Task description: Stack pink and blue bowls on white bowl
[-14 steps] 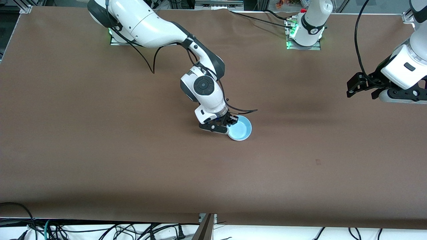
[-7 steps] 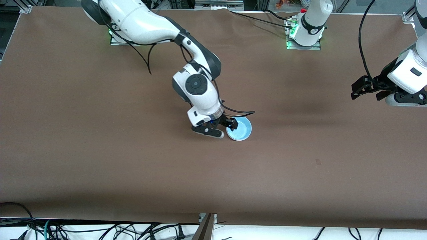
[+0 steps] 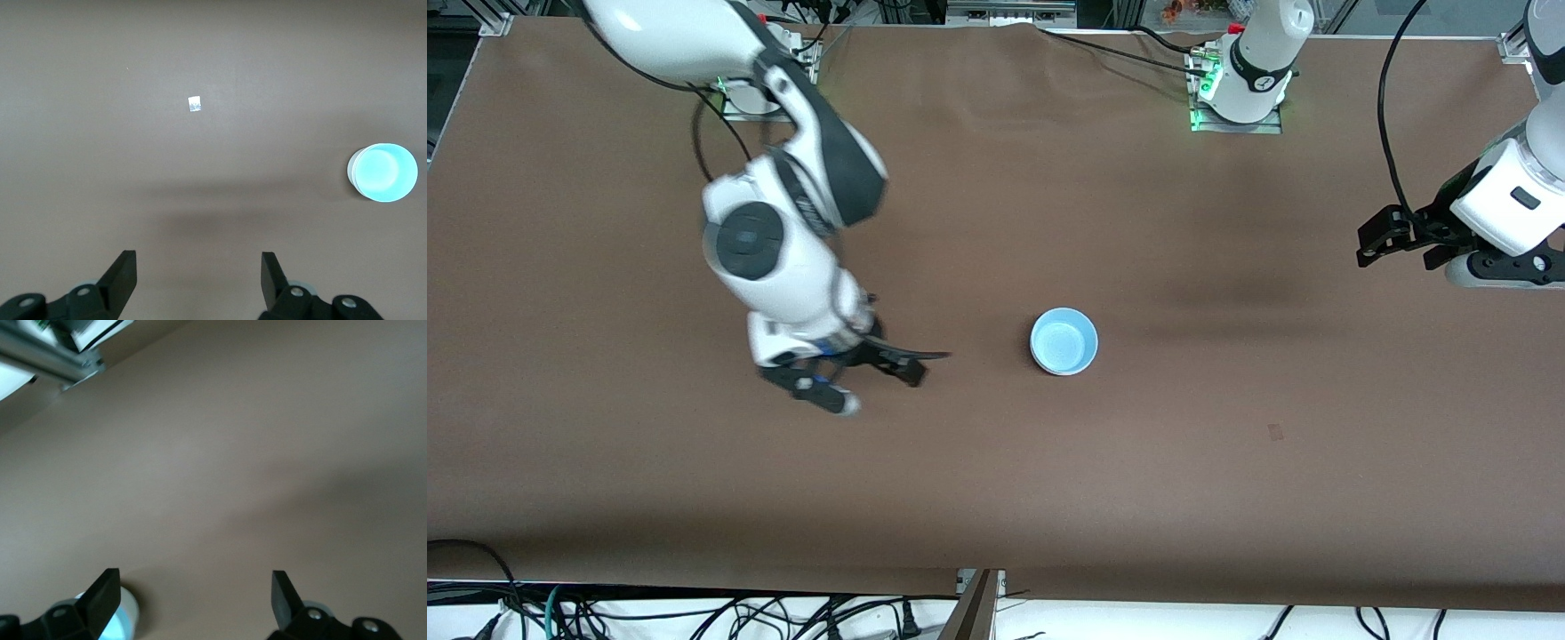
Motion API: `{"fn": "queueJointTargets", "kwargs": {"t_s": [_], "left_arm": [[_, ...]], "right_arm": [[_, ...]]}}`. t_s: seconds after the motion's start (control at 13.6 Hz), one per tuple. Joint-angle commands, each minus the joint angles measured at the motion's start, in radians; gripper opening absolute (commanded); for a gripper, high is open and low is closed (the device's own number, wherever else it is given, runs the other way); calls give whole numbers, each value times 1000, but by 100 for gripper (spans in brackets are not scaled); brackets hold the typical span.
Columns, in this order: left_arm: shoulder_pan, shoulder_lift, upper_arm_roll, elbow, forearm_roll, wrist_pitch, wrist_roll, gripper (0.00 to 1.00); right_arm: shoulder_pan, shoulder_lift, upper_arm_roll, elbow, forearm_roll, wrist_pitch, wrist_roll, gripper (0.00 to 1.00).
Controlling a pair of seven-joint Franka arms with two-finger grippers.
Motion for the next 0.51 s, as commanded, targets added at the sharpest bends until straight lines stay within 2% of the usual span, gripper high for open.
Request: {"fn": "queueJointTargets", "kwargs": {"t_s": [0.0, 0.29, 0.44], "left_arm": [[6, -4, -1, -7, -23, 9, 21, 85], [6, -1, 0, -5, -23, 11, 21, 85], [6, -1, 0, -5, -22, 9, 21, 85]], "right_arm": [[-79, -171, 13, -119, 21, -116, -102, 100], [-196, -325, 9, -181, 25, -272, -285, 100], [-215, -382, -33, -216, 40, -310, -375, 100]]}}
